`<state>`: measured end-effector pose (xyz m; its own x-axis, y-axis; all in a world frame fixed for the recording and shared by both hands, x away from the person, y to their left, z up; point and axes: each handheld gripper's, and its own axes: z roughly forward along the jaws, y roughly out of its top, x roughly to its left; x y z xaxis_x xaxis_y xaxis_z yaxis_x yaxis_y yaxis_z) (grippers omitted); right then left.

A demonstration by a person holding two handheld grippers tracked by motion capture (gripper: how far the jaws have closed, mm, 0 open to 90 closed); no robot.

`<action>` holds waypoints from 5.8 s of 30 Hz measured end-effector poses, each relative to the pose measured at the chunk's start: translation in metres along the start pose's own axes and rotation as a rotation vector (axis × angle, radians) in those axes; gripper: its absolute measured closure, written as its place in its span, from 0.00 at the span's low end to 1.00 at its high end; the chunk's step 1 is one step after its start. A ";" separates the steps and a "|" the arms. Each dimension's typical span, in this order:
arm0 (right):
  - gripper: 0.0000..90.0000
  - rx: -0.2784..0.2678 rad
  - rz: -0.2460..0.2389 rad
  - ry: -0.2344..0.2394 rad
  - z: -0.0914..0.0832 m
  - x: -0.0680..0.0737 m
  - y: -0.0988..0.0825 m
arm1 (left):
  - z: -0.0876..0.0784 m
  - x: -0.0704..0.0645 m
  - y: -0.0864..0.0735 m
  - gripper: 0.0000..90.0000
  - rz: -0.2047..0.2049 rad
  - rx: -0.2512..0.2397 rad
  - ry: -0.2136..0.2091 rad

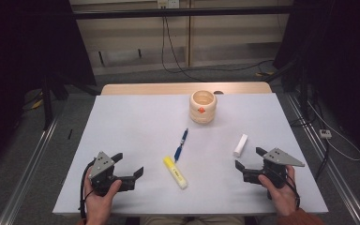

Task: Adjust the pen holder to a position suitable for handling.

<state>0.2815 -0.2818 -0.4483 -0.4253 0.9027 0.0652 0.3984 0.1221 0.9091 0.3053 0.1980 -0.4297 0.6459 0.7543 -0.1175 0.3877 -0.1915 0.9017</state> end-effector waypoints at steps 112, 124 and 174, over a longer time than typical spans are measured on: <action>0.64 0.223 -0.011 0.061 0.243 -0.066 0.147 | 0.007 0.006 -0.005 0.06 -0.025 0.075 -0.087; 0.83 0.215 -0.025 0.049 0.243 -0.060 0.150 | 0.008 0.007 -0.005 0.06 -0.027 0.081 -0.092; 0.85 0.188 -0.133 0.156 0.124 -0.001 0.147 | 0.007 0.008 -0.005 0.06 -0.029 0.084 -0.086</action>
<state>0.4411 -0.2133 -0.3660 -0.5981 0.8010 0.0266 0.4682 0.3223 0.8227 0.3134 0.2000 -0.4378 0.6866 0.7041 -0.1813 0.4582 -0.2254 0.8598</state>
